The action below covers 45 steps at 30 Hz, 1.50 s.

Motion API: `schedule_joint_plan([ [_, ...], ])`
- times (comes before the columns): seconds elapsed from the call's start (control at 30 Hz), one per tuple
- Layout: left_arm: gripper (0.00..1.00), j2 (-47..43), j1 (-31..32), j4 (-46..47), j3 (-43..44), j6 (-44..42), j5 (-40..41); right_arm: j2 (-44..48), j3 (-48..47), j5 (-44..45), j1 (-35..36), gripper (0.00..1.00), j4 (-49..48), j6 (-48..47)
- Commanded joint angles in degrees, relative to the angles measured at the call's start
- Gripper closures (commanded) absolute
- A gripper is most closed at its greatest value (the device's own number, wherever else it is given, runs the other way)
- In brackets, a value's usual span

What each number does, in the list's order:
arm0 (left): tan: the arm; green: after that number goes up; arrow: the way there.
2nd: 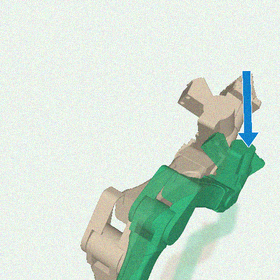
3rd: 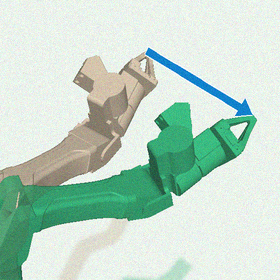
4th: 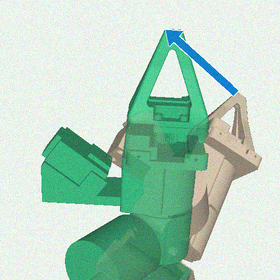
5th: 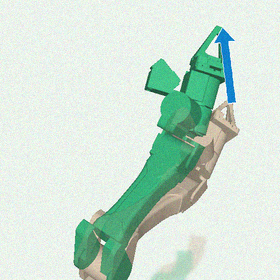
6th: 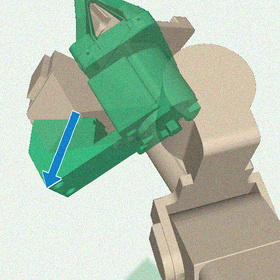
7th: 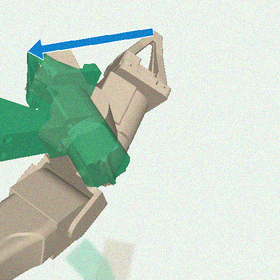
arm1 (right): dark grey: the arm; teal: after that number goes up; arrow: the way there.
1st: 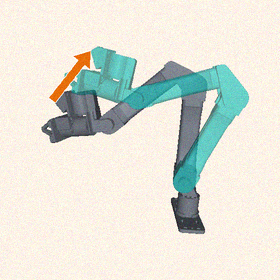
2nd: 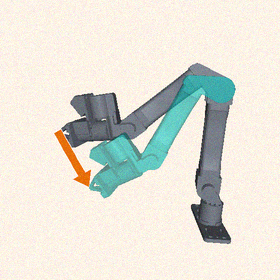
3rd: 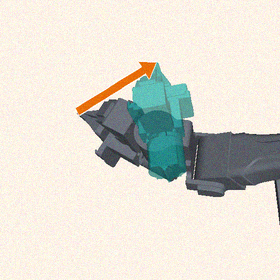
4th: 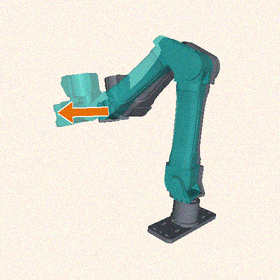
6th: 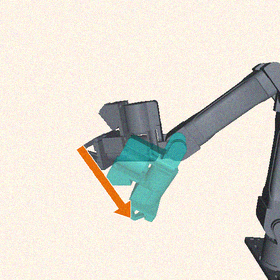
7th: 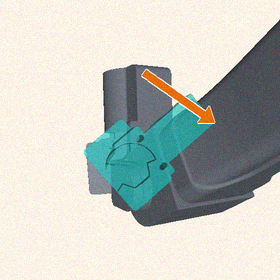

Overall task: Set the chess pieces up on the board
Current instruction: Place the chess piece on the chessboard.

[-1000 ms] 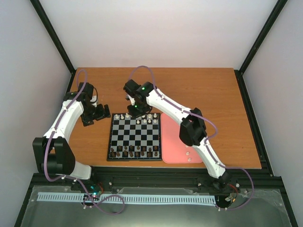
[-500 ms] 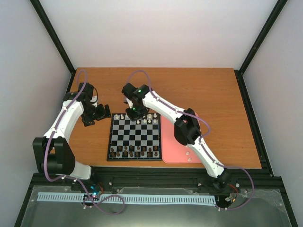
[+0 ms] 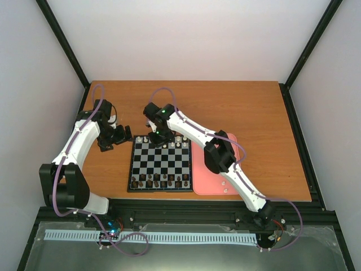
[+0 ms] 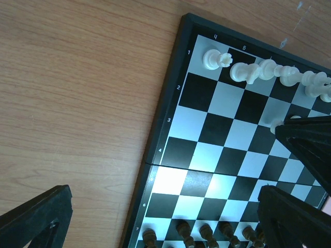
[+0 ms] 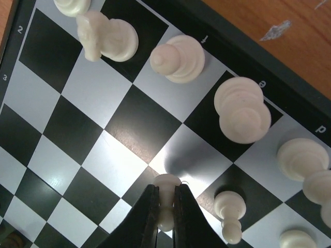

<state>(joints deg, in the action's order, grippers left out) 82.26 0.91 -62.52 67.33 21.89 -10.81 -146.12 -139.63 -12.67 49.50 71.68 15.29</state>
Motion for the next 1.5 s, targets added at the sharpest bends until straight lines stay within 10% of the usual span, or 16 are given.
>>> schedule_joint_plan([
  [0.0,0.0,-1.3,0.1,0.7,0.2,0.3,-0.5,-1.1,-2.8,-0.1,0.6,0.96,0.7,-0.5],
  [1.47,0.0,-2.0,0.1,0.0,1.0,-0.2,0.7,9.6,-2.2,4.0,0.8,0.76,0.9,-2.8],
])
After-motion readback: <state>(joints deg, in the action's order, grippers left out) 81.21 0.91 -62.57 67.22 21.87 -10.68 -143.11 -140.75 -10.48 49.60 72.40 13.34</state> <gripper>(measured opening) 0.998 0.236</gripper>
